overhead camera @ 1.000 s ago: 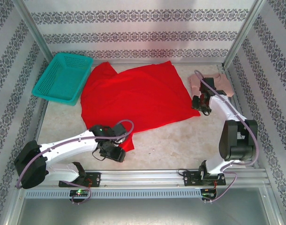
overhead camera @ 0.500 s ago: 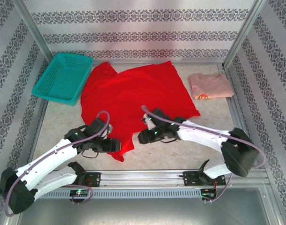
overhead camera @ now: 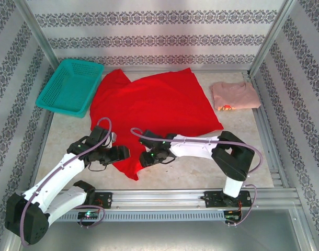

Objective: Fold the inside-out t-shirt

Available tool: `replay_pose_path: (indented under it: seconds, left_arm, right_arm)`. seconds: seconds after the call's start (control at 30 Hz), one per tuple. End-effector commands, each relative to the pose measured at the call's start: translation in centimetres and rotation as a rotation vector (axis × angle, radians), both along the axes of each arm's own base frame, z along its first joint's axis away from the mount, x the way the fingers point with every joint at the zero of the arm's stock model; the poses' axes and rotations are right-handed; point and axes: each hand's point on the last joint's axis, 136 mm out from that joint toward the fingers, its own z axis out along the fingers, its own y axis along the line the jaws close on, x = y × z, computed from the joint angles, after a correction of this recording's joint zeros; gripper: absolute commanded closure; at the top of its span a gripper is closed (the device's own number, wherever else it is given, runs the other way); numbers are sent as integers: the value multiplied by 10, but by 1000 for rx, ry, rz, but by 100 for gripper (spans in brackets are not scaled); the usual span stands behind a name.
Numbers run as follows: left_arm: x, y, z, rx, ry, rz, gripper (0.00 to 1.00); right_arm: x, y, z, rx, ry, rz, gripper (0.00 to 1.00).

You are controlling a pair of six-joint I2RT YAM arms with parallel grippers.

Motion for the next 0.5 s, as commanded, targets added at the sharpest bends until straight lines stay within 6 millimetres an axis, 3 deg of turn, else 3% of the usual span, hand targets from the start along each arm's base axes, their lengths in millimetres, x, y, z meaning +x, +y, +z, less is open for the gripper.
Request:
replay_pose_path:
  seconds: [0.0, 0.2, 0.47]
  left_arm:
    - [2, -2, 4, -24, -31, -15, 28]
    - [3, -2, 4, -26, -35, -19, 28]
    - [3, -3, 3, -29, -34, -25, 28]
  right_arm:
    - [-5, -13, -11, -112, 0, -10, 60]
    - [-9, -9, -25, -155, -2, 14, 65]
    - [-5, -17, -29, -184, -9, -7, 88]
